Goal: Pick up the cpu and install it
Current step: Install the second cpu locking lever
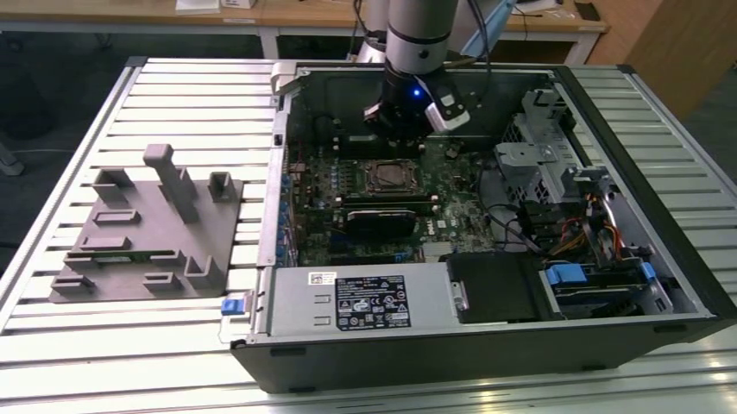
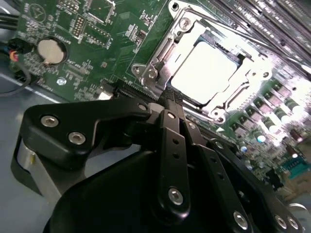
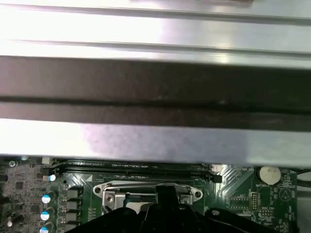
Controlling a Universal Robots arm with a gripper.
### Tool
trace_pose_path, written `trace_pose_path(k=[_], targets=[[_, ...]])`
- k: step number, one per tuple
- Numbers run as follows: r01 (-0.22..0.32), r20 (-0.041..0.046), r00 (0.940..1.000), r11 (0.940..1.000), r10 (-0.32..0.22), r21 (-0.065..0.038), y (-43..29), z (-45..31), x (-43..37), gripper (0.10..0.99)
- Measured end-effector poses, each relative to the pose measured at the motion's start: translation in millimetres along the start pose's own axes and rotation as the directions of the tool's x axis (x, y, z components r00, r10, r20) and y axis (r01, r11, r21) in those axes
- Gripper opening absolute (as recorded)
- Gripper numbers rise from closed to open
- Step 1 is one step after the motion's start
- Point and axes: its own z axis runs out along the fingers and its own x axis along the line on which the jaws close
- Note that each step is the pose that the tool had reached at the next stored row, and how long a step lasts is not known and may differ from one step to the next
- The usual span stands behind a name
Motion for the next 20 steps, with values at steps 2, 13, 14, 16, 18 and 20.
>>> trace_pose_path(k=[2,13,14,16,18,20], targets=[[0.000,0.0001,1.0000,1.0000,0.000,0.000,0.3,-4.5,-0.1,0.106],[0.000,0.0001,1.0000,1.0000,0.000,0.000,-5.9,-5.9,0.1,0.106],[0.000,0.0000,1.0000,1.0000,0.000,0.000,-6.9,-5.9,0.1,0.106],[0.000,0.0000,1.0000,1.0000,0.000,0.000,-8.3,-6.0,0.2,0.106],[0.000,0.0000,1.0000,1.0000,0.000,0.000,-10.0,-6.1,0.2,0.106],[0.000,0.0001,1.0000,1.0000,0.000,0.000,-11.6,-6.2,0.2,0.106]])
